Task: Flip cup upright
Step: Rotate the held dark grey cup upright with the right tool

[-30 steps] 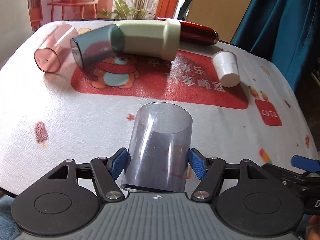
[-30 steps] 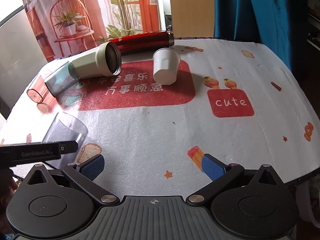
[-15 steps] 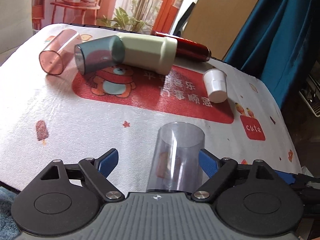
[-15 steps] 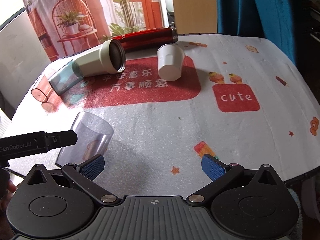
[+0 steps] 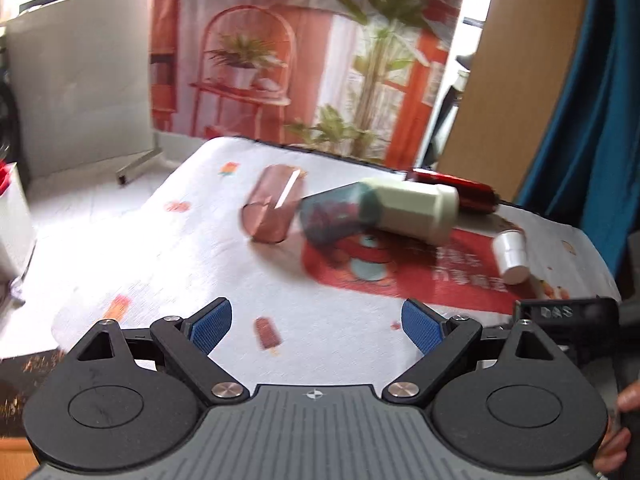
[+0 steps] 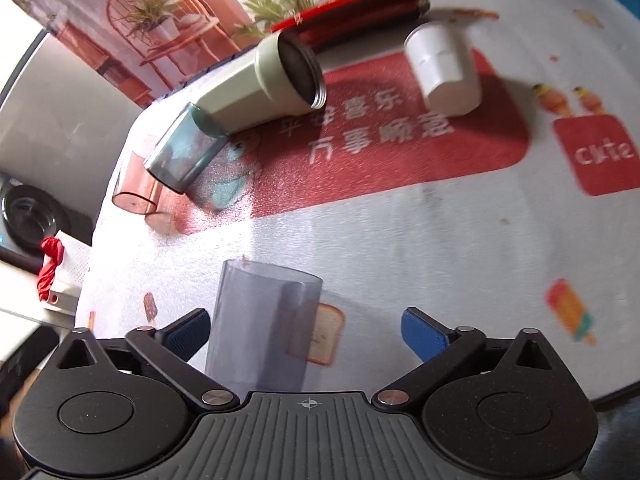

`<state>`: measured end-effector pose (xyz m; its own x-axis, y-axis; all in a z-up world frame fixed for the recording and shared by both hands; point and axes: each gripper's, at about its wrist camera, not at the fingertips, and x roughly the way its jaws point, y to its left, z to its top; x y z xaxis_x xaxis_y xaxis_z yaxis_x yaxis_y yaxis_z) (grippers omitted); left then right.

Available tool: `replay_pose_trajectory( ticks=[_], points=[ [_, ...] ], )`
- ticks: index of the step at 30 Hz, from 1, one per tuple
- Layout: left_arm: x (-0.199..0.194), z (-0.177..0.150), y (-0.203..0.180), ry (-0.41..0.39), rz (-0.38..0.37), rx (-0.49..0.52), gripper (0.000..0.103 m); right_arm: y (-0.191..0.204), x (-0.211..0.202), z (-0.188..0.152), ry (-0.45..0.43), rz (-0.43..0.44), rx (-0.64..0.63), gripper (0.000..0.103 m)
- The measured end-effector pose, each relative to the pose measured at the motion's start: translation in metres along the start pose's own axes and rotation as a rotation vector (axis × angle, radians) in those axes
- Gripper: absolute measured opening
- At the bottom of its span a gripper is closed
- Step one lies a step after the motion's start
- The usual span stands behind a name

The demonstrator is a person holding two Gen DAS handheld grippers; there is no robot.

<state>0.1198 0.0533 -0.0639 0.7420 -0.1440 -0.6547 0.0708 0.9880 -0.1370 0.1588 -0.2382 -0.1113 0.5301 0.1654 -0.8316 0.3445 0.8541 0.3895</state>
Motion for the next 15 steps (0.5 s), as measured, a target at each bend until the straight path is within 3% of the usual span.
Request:
replay_pose_trajectory(
  ticks=[4, 8, 15],
  points=[
    [-0.006, -0.013, 0.014, 0.012, 0.022, -0.06, 0.093, 0.018, 0.031, 0.009, 0.074, 0.042, 0.014, 0.085],
    [-0.002, -0.022, 0.013, 0.027, 0.015, -0.063, 0.093, 0.032, 0.045, 0.009, 0.096, 0.044, 0.005, 0.067],
    [0.01, -0.031, 0.015, 0.06, 0.022, -0.055, 0.093, 0.031, 0.038, 0.001, 0.06, -0.014, -0.037, 0.065]
  ],
)
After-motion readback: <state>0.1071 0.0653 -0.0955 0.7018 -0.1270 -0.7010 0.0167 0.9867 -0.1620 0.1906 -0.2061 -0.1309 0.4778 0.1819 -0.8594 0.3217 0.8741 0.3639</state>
